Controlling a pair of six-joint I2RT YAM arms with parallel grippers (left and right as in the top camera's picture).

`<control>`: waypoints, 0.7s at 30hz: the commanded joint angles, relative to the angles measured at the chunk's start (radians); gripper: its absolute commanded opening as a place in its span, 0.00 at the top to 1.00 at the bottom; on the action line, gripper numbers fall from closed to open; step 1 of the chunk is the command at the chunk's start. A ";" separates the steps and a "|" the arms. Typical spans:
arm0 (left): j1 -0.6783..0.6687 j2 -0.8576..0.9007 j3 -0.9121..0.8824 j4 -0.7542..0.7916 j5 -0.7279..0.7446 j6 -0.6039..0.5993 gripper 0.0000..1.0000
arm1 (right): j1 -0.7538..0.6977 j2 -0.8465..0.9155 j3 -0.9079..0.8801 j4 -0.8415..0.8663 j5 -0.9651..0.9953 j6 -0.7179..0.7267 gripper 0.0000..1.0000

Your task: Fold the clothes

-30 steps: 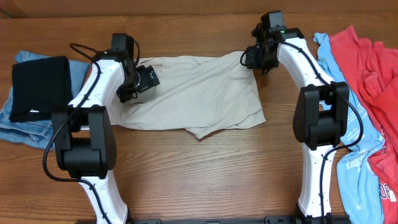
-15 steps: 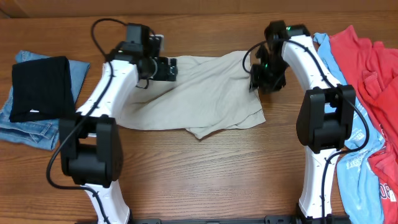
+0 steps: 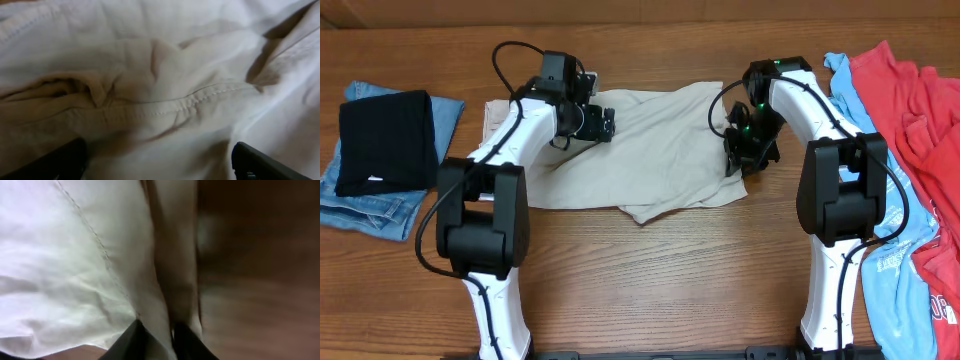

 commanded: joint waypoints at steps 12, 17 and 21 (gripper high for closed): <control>0.017 0.038 0.014 0.039 -0.111 -0.220 0.07 | 0.003 -0.032 -0.004 -0.083 0.122 -0.003 0.70; 0.015 0.030 0.061 0.026 -0.062 -0.190 0.07 | 0.003 -0.032 -0.004 -0.083 0.122 -0.003 0.68; -0.002 0.030 0.122 0.011 -0.067 -0.056 0.04 | 0.003 -0.032 -0.004 -0.081 0.122 -0.004 0.65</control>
